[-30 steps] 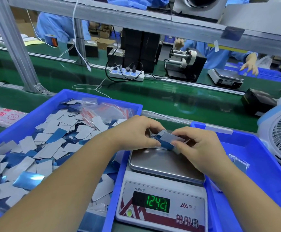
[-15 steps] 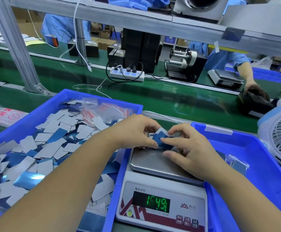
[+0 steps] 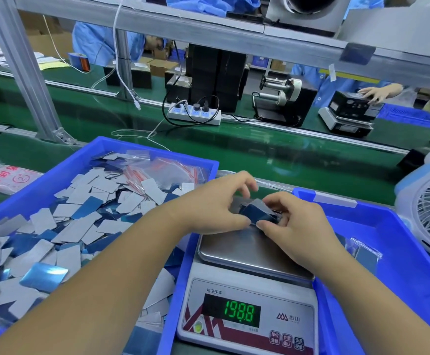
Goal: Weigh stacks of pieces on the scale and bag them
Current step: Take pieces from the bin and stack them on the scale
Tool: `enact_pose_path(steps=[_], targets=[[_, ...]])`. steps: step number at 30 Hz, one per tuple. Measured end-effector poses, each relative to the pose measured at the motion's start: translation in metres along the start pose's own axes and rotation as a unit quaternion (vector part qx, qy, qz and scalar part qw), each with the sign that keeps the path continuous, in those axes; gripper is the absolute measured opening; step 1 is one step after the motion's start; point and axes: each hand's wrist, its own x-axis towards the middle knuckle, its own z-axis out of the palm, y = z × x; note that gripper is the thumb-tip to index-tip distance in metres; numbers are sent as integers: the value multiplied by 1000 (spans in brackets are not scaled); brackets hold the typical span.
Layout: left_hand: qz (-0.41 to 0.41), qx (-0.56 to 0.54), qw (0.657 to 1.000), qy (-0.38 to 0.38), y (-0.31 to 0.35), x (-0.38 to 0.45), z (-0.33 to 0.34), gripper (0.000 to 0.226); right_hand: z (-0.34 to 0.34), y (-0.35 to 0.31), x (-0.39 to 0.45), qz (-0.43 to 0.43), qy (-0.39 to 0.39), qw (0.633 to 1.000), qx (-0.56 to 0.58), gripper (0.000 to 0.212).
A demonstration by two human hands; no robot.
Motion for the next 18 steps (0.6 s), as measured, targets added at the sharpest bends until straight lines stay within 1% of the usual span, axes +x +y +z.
enact_pose_path(steps=[2,4,6,7,11,15,18], targets=[[8,46,998,-35,4,-2,2,74,-1,2,1,14,4,999,-29,26],[-3,143,985,-101,8,-3,7,90,0,1,1,23,-9,999,-46,26],[-33,229,962,-143,9,-4,11,96,1,2,1,22,-18,999,-39,25],[-44,242,958,-151,9,-5,12,96,1,2,1,22,-20,999,-34,26],[-56,199,966,-158,13,-6,9,96,2,2,3,27,-22,999,-34,18],[-43,150,979,-134,21,-7,14,96,1,4,4,42,11,999,-17,20],[-62,162,973,-154,22,-7,16,96,5,3,4,43,-16,998,-32,26]])
